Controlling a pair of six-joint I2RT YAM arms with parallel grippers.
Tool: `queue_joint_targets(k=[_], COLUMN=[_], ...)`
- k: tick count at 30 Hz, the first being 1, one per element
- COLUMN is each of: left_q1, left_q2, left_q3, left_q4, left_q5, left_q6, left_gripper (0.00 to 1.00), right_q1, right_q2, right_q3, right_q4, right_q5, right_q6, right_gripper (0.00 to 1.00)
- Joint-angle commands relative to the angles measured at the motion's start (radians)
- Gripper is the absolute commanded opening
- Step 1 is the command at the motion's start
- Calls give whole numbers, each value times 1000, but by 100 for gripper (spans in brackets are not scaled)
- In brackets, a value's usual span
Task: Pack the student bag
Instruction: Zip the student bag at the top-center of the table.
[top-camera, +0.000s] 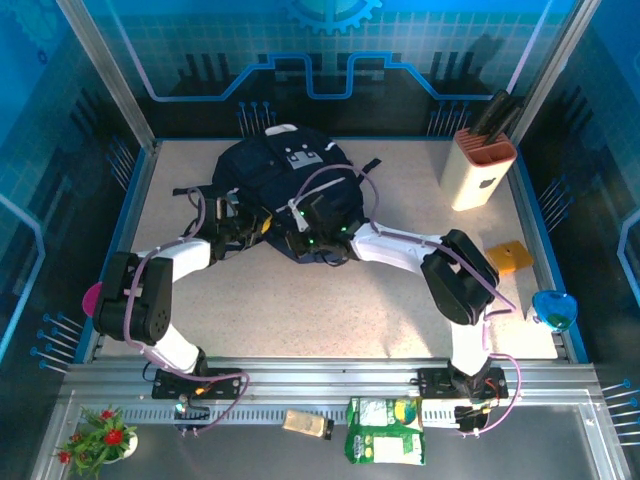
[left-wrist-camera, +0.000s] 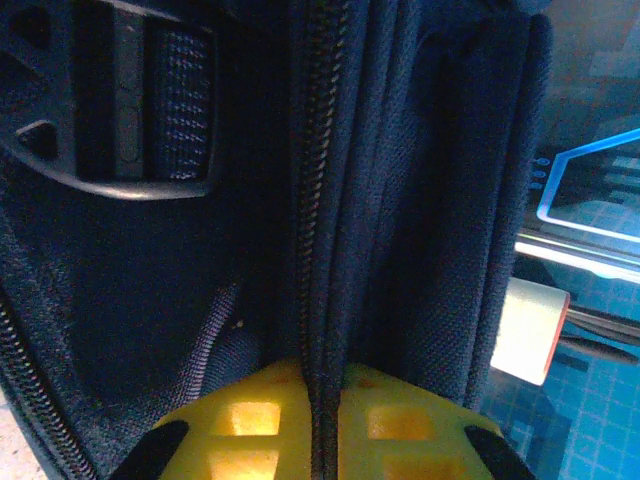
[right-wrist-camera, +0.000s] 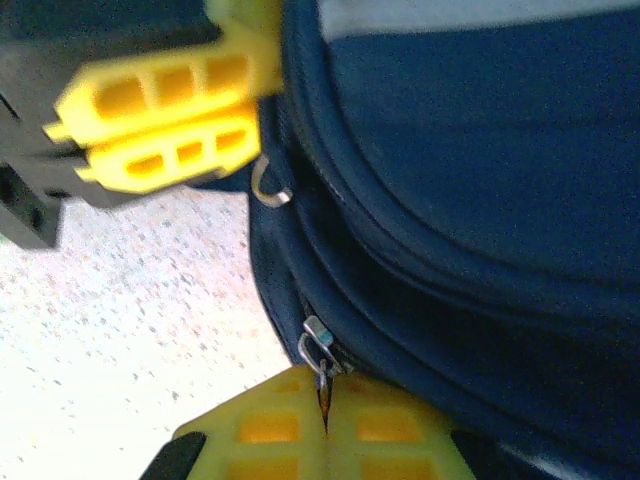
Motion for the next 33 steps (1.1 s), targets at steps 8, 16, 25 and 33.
queue_joint_targets(k=[8,16,25,33], left_q1=[19,14,7,35], left_q2=[-17,-8,107,189], left_q3=[62,93,275,393], left_q4=[-78,-134,-277,-349], left_q5=[-27,17,39,-16], left_q6=[83,132,253,309], left_gripper=[3,2,4,11], right_q1=[-111,-246,-243,-129], right_q2=[-169,-137,-243,-279], right_q3=[-171,-94,-215,-272], right_q4=[-56,-197,-181,-85], right_q5=[144,229,124,-96], right_q6=[-142,-41,-77,-78], right_gripper=[2,0,0,0])
